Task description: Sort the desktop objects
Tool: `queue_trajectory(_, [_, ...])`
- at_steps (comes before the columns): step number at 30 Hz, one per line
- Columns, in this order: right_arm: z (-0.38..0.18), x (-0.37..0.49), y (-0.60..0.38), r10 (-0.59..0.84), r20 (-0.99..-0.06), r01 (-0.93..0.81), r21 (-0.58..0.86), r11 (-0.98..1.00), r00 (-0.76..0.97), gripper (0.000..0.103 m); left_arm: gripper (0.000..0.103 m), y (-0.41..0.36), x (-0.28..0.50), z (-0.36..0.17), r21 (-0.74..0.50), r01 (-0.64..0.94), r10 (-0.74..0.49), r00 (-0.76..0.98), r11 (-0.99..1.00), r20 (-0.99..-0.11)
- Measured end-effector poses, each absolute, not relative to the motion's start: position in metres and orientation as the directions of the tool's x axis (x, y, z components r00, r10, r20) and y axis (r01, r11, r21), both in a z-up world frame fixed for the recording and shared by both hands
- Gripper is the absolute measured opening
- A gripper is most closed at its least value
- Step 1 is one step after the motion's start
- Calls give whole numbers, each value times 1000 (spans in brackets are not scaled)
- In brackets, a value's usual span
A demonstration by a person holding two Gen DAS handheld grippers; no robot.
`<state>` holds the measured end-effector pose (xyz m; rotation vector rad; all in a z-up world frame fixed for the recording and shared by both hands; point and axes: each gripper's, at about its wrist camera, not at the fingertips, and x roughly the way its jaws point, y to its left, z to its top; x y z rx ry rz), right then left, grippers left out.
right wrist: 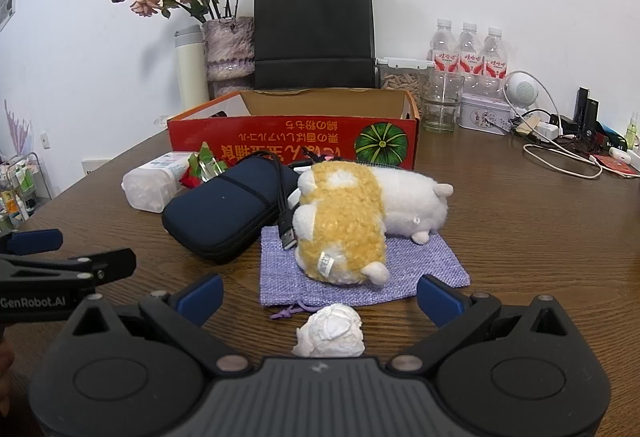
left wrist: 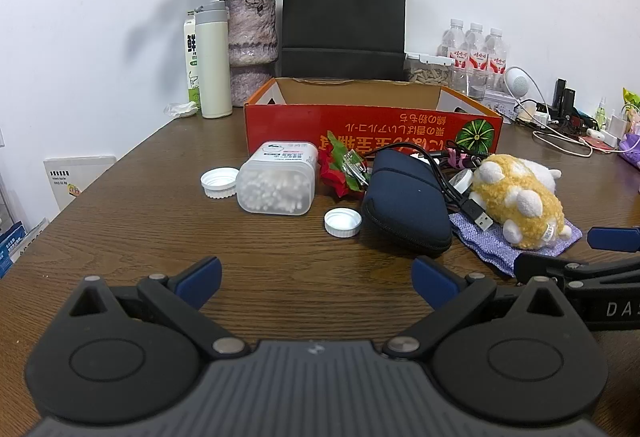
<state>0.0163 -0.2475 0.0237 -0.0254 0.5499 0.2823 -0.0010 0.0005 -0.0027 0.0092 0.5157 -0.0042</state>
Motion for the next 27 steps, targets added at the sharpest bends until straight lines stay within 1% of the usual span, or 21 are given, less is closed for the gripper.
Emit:
queue_trajectory(21, [24,17,-249,258,-524,-269,57,962,812,103,103,0,-1,-4,6,5,-2,869,1000,-494])
queue_trajectory(26, [23,19,-253,233,-538,-250,41,967,810,100,103,2,2,-5,-8,4,-7,862,1000,-507])
queue_trajectory(27, [22,19,-254,226,-543,-246,37,969,809,95,103,2,2,-4,-12,4,-10,860,1000,-510])
